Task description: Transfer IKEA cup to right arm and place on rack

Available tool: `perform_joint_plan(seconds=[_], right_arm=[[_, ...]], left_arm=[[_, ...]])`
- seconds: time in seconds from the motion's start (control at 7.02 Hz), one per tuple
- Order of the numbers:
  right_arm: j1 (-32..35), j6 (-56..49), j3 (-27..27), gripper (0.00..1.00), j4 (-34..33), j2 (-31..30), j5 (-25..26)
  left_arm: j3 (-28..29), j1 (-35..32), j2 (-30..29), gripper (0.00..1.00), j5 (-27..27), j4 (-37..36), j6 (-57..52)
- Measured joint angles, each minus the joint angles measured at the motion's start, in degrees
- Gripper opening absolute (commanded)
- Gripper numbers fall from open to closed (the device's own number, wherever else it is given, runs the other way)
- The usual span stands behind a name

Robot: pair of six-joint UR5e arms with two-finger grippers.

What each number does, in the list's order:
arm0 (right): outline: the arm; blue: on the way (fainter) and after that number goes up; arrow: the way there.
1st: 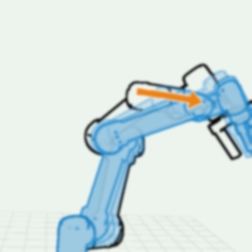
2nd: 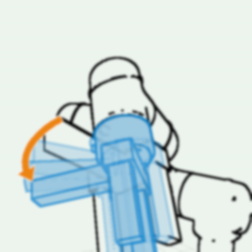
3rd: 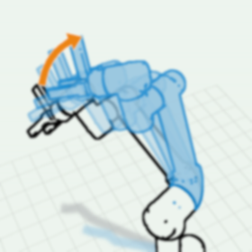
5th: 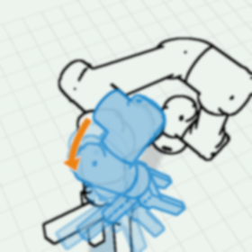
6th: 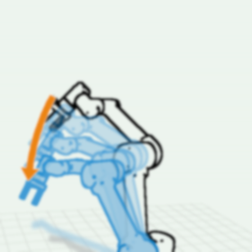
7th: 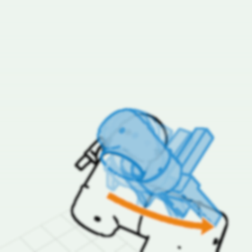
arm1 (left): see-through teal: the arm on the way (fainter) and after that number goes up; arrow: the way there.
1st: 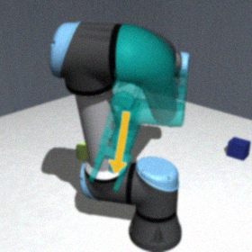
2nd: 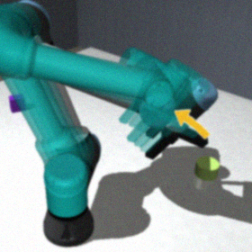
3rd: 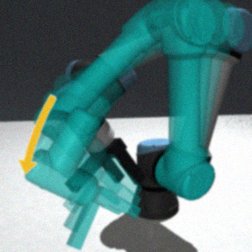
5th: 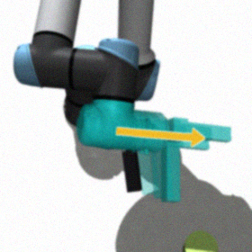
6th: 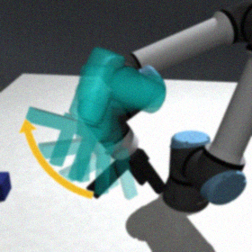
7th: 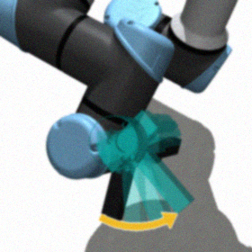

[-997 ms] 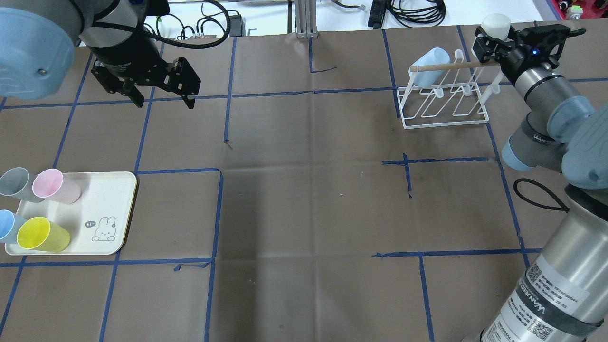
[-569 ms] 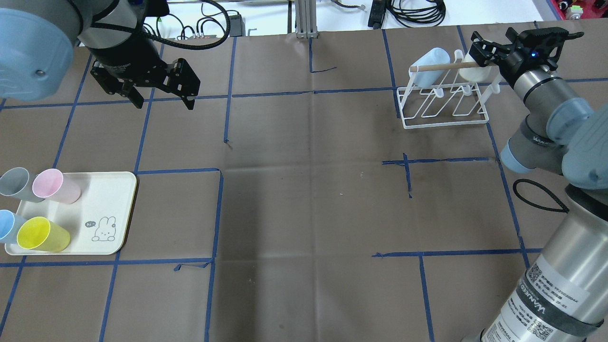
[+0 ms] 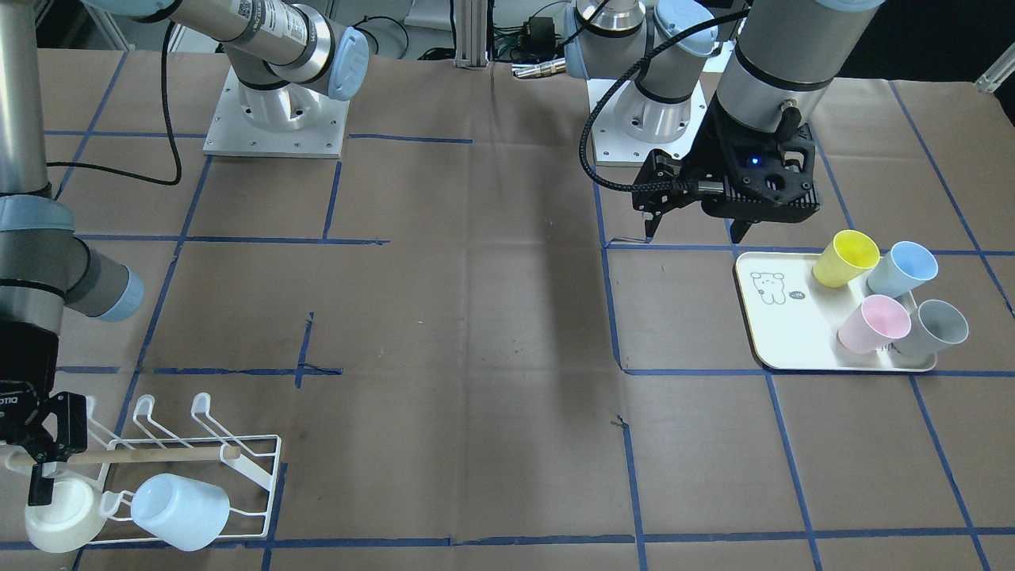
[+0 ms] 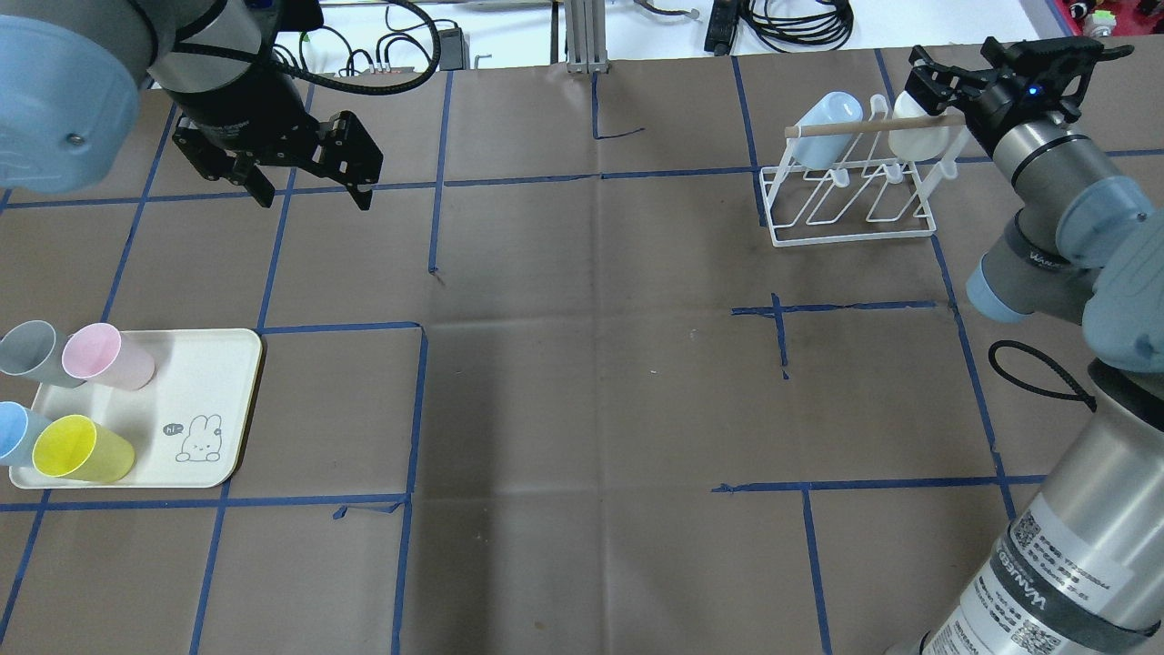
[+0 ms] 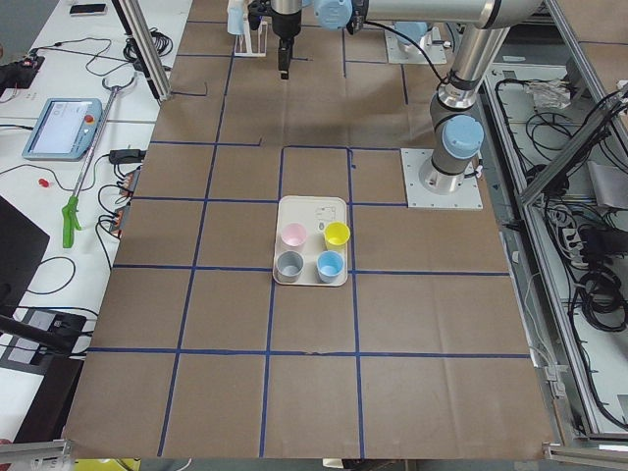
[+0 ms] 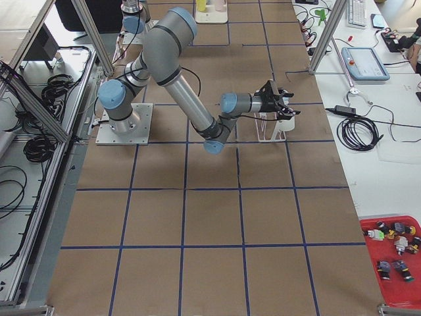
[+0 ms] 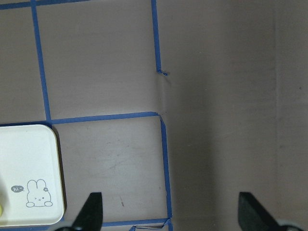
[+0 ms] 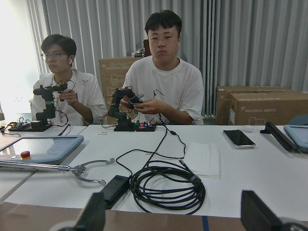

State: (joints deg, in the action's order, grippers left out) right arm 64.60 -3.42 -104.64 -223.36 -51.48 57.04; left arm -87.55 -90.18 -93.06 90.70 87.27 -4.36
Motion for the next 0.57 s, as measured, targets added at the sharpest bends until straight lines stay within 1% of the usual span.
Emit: perform_joint_plan(seconds=[0.14,0.28,0.43,0.57], right_arm=[[0.00,-0.26,0.02,1.00,1.56,-2.22,0.17],[0.00,-0.68,0.01,1.00,5.53,-4.72,0.48],[0.01,-1.45,0.03,1.00,11.49,-7.53,0.78],[0.17,-3.24,0.04,1.00,19.96,-11.04,0.97]], left_arm=[[0.00,0.00,-0.05,0.99,0.00,0.00,-0.02],[0.01,0.00,-0.06,0.99,0.00,0.00,-0.03],[0.01,0.00,-0.03,0.99,0.00,0.00,-0.03],[0.01,0.00,-0.02,0.99,0.00,0.00,-0.03]])
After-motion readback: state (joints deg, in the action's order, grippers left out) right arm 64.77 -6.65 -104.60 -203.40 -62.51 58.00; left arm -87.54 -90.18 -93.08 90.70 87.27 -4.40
